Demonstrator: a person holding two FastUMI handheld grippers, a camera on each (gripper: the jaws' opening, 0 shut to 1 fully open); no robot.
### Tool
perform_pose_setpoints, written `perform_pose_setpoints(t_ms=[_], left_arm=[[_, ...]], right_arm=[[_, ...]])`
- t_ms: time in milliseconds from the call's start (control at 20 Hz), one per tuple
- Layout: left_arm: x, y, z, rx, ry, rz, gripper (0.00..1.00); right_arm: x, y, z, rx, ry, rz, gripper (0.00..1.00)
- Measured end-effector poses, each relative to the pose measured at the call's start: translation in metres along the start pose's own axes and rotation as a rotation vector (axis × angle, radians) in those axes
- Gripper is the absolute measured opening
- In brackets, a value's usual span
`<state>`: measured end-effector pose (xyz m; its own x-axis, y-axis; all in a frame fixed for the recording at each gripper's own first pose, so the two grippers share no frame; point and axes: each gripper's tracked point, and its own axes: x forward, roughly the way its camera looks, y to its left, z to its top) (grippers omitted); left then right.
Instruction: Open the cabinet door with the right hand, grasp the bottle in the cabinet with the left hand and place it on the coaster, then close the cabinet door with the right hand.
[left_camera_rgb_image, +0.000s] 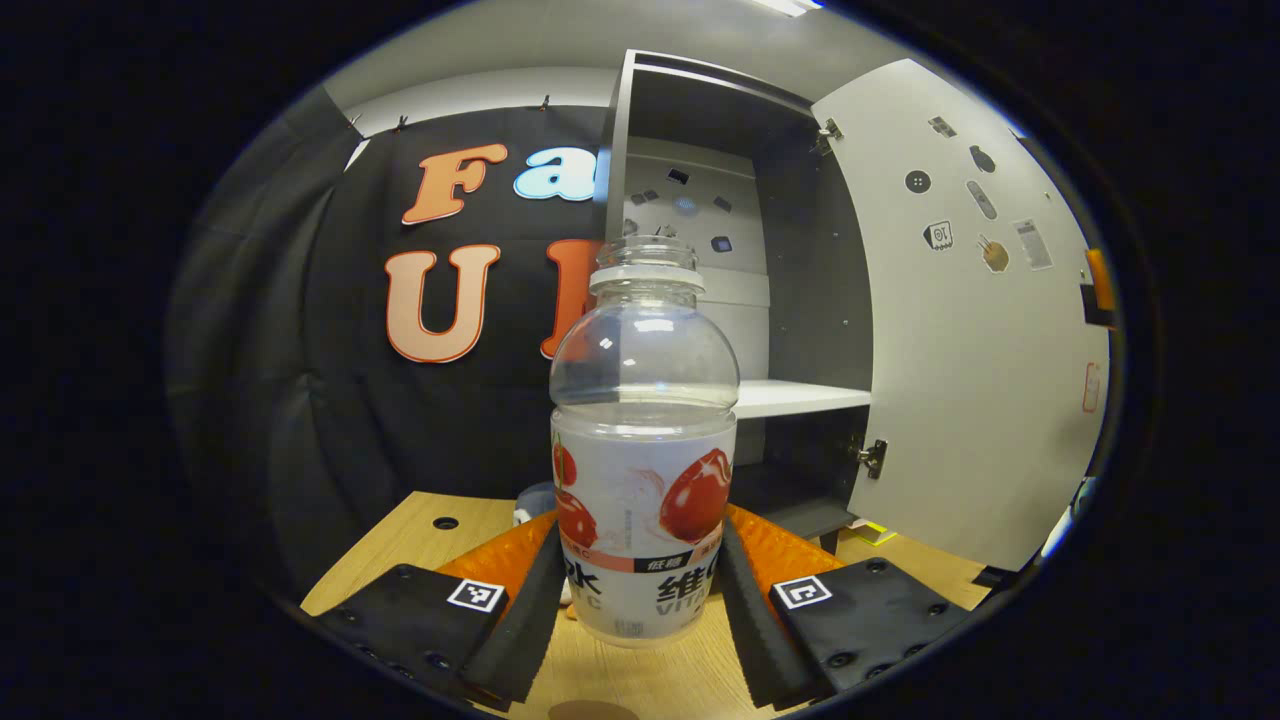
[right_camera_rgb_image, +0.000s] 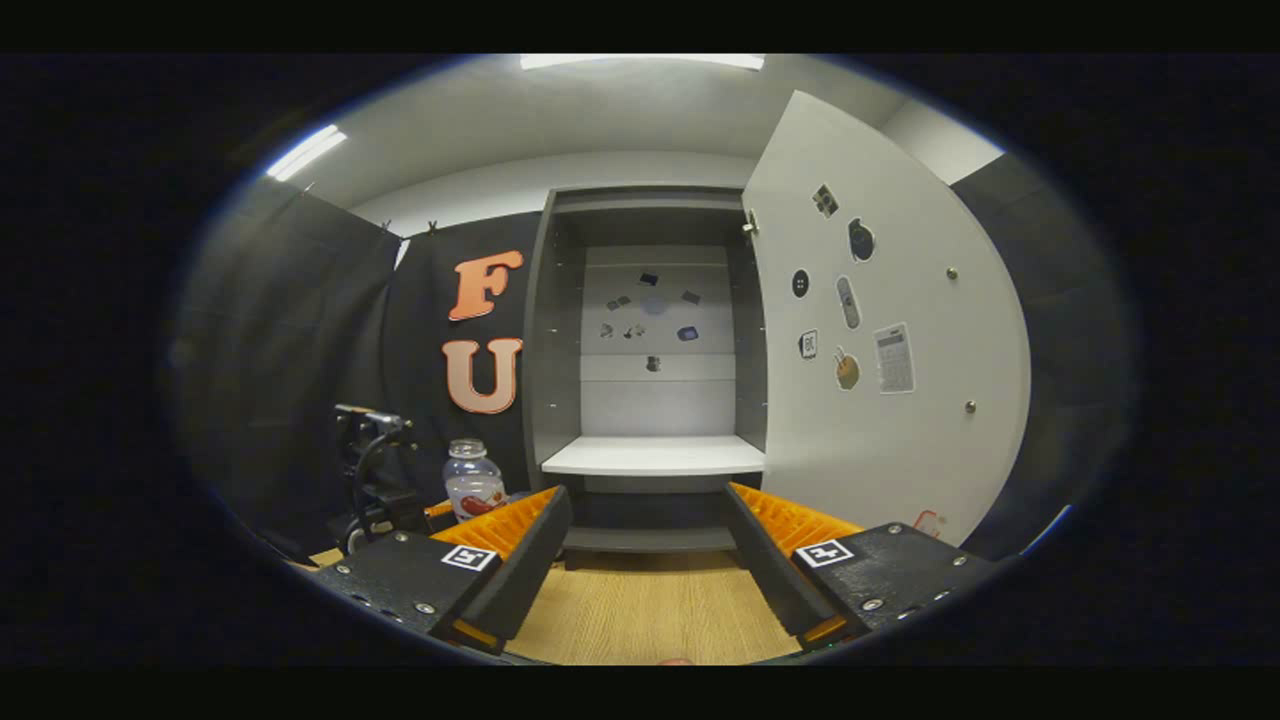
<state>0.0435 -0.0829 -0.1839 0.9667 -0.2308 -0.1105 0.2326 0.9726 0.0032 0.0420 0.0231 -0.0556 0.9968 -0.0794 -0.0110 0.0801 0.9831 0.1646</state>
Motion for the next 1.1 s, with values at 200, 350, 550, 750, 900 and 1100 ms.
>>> perform_pose_setpoints(t_ms=[200,350,550,750,900,1100], left_arm=[[-0.018,0.016,-0.057,0.013,-0.002,0.001,0.83],[-0.029,0.028,-0.099,0.029,0.027,0.005,0.83],[-0.038,0.042,-0.135,0.012,0.060,0.027,0.83],[-0.043,0.037,-0.163,0.007,0.092,-0.008,0.82],[-0.045,0.038,-0.182,-0.019,0.138,-0.008,0.83],[-0.046,0.040,-0.208,-0.054,0.223,0.005,0.83]], right_arm=[[0.013,0.014,-0.023,-0.021,0.060,-0.014,0.93],[0.020,0.032,-0.035,-0.031,0.091,-0.012,0.93],[0.029,0.058,-0.048,-0.064,0.111,0.003,0.93],[0.033,0.080,-0.059,-0.090,0.141,0.021,0.93],[0.036,0.089,-0.074,-0.086,0.190,0.029,0.93],[0.036,0.091,-0.078,-0.056,0.208,0.018,0.94]])
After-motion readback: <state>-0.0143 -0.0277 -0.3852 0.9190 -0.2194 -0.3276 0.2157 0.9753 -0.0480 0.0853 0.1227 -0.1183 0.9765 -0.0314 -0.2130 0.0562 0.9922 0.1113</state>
